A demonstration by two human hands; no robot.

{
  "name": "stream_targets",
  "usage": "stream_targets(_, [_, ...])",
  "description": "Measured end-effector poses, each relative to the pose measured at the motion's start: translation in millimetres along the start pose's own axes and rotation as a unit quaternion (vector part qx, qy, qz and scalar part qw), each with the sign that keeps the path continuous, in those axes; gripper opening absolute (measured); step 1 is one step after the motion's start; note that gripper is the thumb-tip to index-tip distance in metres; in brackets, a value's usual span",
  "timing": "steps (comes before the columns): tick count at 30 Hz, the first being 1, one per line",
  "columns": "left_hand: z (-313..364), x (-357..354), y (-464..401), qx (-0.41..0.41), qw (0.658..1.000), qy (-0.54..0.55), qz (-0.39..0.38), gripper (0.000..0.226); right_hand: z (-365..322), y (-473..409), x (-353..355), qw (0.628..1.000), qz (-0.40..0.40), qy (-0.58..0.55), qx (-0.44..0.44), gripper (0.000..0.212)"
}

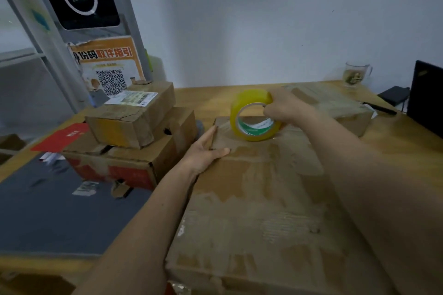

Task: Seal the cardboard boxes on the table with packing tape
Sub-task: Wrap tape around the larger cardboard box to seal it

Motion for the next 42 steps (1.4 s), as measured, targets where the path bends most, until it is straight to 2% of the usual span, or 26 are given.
stream_targets(4, [10, 0, -4, -0.005, 0.999, -0.052, 0.002, 0.087, 6, 3, 5, 1.0, 0.004, 0.024, 0.001, 0.017])
stream_targets(8, [31, -9, -12, -0.027, 0.972, -0.234, -0.019, 0.077, 1, 7, 9, 0.999, -0.013, 0.032, 0.012, 0.016])
stream_targets(11, [30, -23, -17, -0.006, 0.928, -0.368, -0.051, 0.069, 5, 11, 8, 0.998, -0.025, 0.052, 0.024, 0.035])
stream_targets(14, [25, -26, -23, 0.038, 0.853, -0.518, -0.05, 0.077, 18, 16, 8, 0.997, -0.052, 0.017, 0.054, 0.068])
stream_targets(16, [23, -27, -24, 0.083, 0.805, -0.585, -0.049, 0.085, 37, 23, 16, 0.998, -0.045, 0.017, 0.027, 0.076])
stream_targets(17, [23, -28, -24, 0.097, 0.794, -0.598, -0.052, 0.089, 49, 27, 21, 0.999, -0.027, 0.034, -0.003, 0.073])
stream_targets(19, [23, -32, -22, 0.1, 0.795, -0.596, -0.055, 0.093, 78, 36, 28, 0.994, -0.013, 0.054, -0.097, 0.068])
stream_targets(22, [26, -37, -19, 0.103, 0.808, -0.578, -0.049, 0.1, 103, 48, 22, 0.979, -0.071, 0.079, -0.173, 0.053])
stream_targets(24, [28, -40, -16, 0.113, 0.82, -0.56, -0.044, 0.108, 105, 46, 19, 0.982, -0.071, 0.061, -0.164, 0.054])
stream_targets(27, [32, -41, -7, 0.152, 0.837, -0.526, -0.009, 0.124, 97, 35, 21, 0.99, -0.047, 0.004, -0.132, 0.07])
stream_targets(31, [32, -55, 5, 0.213, 0.821, -0.529, 0.022, 0.135, 88, 12, 25, 0.996, -0.005, -0.035, -0.081, 0.086])
stream_targets(35, [30, -73, 6, 0.231, 0.815, -0.53, 0.035, 0.137, 92, 2, 27, 0.997, 0.032, -0.05, -0.052, 0.079])
stream_targets(39, [26, -74, 9, 0.243, 0.795, -0.554, 0.038, 0.132, 99, 9, 31, 0.995, -0.004, -0.092, -0.036, 0.071])
stream_targets(42, [27, -72, 10, 0.249, 0.776, -0.577, 0.042, 0.129, 116, 31, 50, 0.993, -0.041, -0.056, -0.096, 0.044])
Point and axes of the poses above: each hand's wrist, its own y-axis away from the middle knuckle, its own x-axis out of the back of the hand, z = x × y, the point moved 4 cm from there along -y, towards the middle knuckle, and after that the axes turned 15 degrees about -z, right-handed, at the moved point
